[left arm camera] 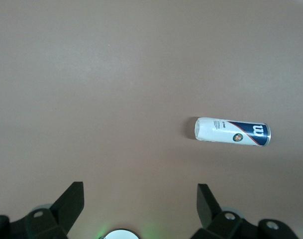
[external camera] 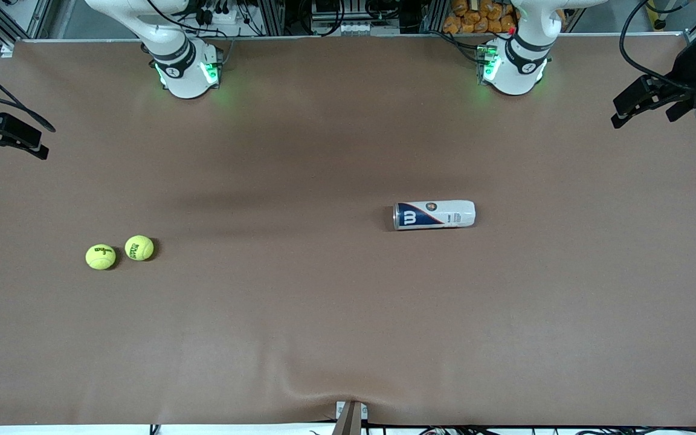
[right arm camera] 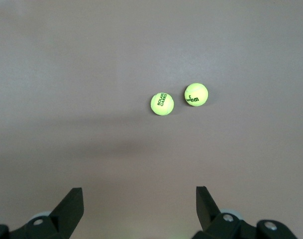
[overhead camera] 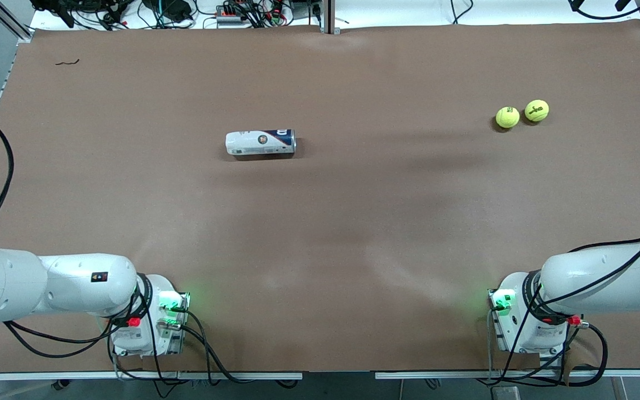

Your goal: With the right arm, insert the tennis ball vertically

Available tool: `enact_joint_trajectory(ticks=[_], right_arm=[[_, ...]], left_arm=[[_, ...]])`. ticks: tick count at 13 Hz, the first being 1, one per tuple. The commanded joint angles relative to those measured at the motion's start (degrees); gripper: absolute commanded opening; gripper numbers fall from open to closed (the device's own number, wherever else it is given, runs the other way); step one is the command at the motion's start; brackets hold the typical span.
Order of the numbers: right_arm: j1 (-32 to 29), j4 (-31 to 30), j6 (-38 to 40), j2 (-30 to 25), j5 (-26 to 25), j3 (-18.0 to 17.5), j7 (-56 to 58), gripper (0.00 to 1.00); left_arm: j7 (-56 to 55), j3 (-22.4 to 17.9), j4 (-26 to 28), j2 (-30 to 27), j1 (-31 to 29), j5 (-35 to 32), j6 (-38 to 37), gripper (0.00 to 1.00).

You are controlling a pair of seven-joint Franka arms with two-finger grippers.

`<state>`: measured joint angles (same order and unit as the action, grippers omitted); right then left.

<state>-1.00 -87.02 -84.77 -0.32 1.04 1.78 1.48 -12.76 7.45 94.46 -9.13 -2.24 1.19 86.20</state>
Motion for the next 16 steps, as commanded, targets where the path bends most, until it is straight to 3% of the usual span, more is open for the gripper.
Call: enact_joint_trajectory(ticks=[1, 16], right_arm=[[-0.5, -1.3, 0.1, -1.6, -0.6, -0.6, -0.3, 1.00], [-0.8, -1.4, 0.7, -1.5, -0.6, -0.5, -0.4, 1.00]], left_arm=[[0.6, -1.7, -1.4, 0.1, 3.2, -3.5, -0.7, 1.00], [1.9, -2.0, -1.9, 0.8, 3.0, -1.5, -2.0, 1.00]])
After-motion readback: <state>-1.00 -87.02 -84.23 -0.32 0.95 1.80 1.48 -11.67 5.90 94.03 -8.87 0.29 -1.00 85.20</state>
